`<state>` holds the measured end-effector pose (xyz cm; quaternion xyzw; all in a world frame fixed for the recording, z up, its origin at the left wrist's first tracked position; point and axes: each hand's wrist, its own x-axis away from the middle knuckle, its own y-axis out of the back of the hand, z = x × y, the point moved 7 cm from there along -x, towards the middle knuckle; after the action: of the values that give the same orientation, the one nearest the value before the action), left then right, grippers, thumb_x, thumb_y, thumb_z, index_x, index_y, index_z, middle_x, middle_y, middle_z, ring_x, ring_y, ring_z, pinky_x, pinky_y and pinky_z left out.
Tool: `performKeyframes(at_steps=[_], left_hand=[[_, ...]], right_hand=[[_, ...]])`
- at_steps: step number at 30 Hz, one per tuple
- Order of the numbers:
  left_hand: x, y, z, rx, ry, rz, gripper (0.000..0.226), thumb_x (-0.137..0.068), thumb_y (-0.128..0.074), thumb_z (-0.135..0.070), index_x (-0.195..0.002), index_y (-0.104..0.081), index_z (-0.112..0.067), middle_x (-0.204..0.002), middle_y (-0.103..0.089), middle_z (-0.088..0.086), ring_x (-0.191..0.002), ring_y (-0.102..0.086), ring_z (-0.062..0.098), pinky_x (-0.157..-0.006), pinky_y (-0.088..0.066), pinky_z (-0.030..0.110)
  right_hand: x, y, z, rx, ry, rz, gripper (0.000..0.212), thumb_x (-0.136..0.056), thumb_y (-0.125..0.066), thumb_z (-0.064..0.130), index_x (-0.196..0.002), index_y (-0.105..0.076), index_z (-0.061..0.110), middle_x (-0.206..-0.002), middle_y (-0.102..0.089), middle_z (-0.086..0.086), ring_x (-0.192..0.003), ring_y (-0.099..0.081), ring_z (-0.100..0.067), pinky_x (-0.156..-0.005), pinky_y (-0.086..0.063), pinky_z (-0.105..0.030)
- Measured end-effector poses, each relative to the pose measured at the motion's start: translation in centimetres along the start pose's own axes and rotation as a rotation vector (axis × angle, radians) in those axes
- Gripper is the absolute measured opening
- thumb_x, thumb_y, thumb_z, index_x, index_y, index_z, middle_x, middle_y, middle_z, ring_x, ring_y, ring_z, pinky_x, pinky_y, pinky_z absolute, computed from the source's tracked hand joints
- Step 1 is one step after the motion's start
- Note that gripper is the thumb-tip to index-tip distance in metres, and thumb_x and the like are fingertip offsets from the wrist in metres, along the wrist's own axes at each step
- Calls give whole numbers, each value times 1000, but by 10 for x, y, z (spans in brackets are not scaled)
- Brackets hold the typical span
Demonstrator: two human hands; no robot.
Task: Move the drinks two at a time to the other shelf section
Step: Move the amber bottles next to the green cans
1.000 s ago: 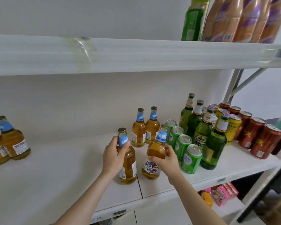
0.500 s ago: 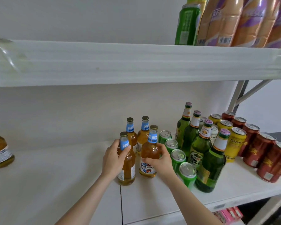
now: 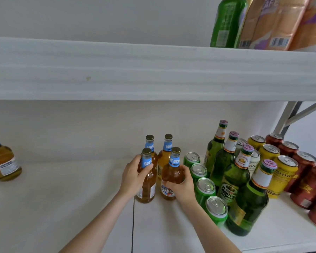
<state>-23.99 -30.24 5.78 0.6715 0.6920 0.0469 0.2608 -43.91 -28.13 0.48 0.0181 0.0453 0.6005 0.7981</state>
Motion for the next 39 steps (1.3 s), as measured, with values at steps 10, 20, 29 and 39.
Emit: performKeyframes(at_steps=[10,20,29,39], left_hand=[[-3,-4,16,68,8,-37,40,-80,-61,-62,-113,-56,-39,-110,-67,-16,-106,-63,9,-89,-56,44],[48,-13,61,135,183,56,53,-80,-79,-22,-119,-47,-41,-118,-62,-17,-107,-60,-1,-78,-47,4],[52,-22,77,127,245,5,54,-79,-80,-15,-121,-51,-30,-104,-63,-17,-92,-63,-3,-70,-47,2],[45,-31,89,148,234,-8,55,-78,-81,-15,-121,-50,-30,-110,-67,-8,-98,-66,7,-74,-51,7]], right_hand=[[-4,-8,-10,-25,37,31,80,-63,-88,6,-127,-48,30,-118,-62,13,-106,-60,0,-75,-50,-12],[17,0,-41,-80,8,1,98,-67,-87,5,-147,-33,21,-140,-50,3,-118,-58,-8,-93,-54,-26],[15,-3,-40,-34,24,-36,70,-73,-83,11,-129,-46,32,-122,-61,13,-110,-61,-5,-92,-54,-27],[12,-3,-39,35,15,-64,70,-74,-84,16,-131,-45,28,-117,-64,12,-104,-60,5,-79,-49,-7]])
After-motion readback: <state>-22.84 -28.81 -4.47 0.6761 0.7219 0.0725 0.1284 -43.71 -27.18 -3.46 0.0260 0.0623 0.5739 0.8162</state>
